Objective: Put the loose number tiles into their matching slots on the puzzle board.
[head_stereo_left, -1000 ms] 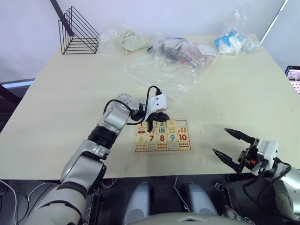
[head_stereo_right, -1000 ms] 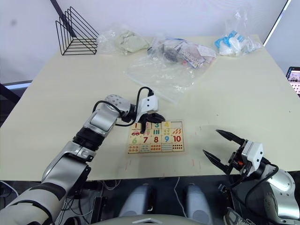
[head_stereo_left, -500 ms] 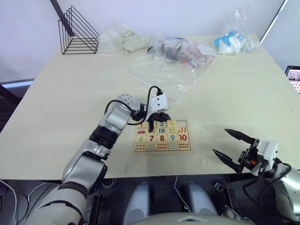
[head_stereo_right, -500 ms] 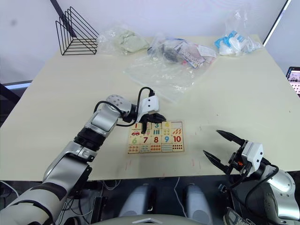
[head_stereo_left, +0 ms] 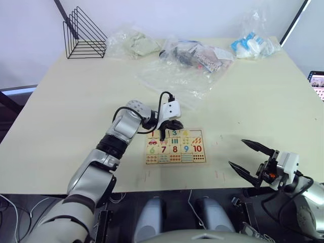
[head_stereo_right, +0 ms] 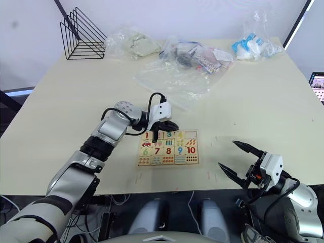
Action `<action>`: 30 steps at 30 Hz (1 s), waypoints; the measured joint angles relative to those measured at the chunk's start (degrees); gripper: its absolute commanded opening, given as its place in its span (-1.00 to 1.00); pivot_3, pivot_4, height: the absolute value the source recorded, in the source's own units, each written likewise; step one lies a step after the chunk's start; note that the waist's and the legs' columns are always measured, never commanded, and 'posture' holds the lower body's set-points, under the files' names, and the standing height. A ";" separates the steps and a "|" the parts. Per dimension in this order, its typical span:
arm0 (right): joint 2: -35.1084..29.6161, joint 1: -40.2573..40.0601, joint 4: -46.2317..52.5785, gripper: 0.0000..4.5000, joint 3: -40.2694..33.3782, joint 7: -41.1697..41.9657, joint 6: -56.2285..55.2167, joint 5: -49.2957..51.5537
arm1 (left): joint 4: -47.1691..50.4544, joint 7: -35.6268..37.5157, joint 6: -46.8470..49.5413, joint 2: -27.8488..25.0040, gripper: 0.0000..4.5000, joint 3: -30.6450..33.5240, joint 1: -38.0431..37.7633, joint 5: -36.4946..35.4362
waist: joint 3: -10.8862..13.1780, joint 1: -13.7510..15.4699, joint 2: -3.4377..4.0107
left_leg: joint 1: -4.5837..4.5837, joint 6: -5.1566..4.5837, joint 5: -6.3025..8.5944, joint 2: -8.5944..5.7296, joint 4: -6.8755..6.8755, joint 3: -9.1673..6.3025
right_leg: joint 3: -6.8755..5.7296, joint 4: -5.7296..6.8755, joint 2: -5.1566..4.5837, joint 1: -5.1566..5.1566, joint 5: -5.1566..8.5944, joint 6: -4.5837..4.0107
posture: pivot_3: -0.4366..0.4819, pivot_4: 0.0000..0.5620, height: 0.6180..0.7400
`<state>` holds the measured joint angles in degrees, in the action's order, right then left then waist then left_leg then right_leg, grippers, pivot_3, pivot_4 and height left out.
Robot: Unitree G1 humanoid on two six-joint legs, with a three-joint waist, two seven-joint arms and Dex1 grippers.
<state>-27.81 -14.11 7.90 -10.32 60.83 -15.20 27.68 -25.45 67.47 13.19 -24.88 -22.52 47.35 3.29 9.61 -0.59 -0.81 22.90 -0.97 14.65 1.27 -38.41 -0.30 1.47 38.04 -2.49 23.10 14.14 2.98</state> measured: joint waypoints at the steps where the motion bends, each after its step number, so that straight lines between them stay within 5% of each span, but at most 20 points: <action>1: 0.00 0.02 0.00 1.00 0.00 0.02 0.00 0.00 | -0.17 -0.26 0.00 -0.01 -0.92 0.00 0.02 0.00 | 0.00 0.00 0.00 | 0.00 0.00 0.00 0.00 0.00 0.00 | 0.00 0.00 0.00 0.00 0.00 0.00 | -0.05 -0.47 1.00; 16: -0.03 0.35 -0.01 1.00 0.00 0.58 0.00 0.05 | -0.10 -1.46 1.64 0.55 -0.92 4.33 0.17 -3.04 | 0.00 0.00 0.00 | 0.00 0.00 0.00 0.00 0.00 0.00 | -0.01 0.00 0.00 0.00 0.00 0.00 | -0.05 -0.47 1.00; 24: -0.03 0.12 -0.04 1.00 0.00 0.80 0.01 0.34 | 3.34 -2.80 4.63 -0.38 -0.92 13.10 -0.99 -10.42 | 0.00 -0.05 0.00 | 0.00 0.00 0.00 0.01 0.00 -0.03 | -0.01 0.00 0.00 0.00 0.00 0.00 | -0.05 -0.47 1.00; 30: -0.13 0.27 -0.67 1.00 -0.07 0.94 0.36 0.75 | 10.19 -3.81 5.28 -3.20 -0.92 20.13 -8.73 -16.12 | 0.00 -0.13 0.01 | -0.04 0.00 0.00 0.03 0.01 -0.11 | 0.02 0.03 -0.01 0.00 -0.01 -0.01 | -0.05 -0.47 1.00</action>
<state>-27.94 -13.84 7.22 -10.39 61.77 -14.85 28.44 -15.27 63.65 18.47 -28.08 -2.38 38.63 -12.83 9.61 -0.72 -0.81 22.86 -0.97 14.65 1.30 -38.40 -0.41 1.49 38.07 -2.50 23.10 14.13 2.97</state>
